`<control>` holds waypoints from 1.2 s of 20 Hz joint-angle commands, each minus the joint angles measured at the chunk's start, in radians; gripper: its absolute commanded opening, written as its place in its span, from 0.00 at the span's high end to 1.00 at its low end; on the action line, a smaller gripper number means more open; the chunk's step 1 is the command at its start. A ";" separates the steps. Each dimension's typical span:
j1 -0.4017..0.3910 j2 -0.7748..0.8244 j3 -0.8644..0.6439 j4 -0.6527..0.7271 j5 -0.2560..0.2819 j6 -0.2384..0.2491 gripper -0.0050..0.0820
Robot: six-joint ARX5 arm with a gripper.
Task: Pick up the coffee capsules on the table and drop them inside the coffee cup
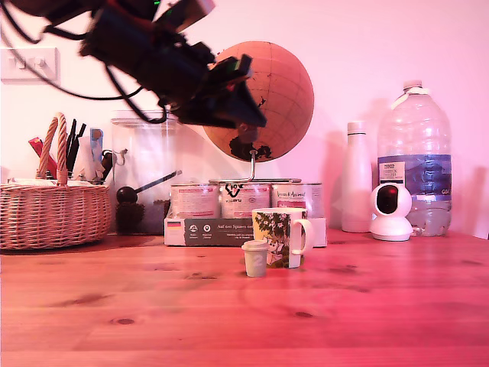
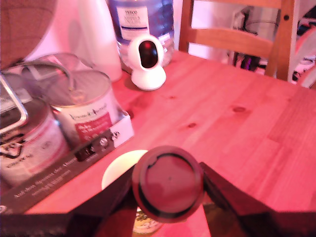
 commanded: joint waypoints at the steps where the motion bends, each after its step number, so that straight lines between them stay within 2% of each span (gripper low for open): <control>1: 0.001 0.049 0.034 -0.022 0.006 0.004 0.69; 13: 0.010 0.253 0.380 -0.336 0.012 0.005 0.69; 24: 0.022 0.428 0.635 -0.571 -0.001 0.004 0.69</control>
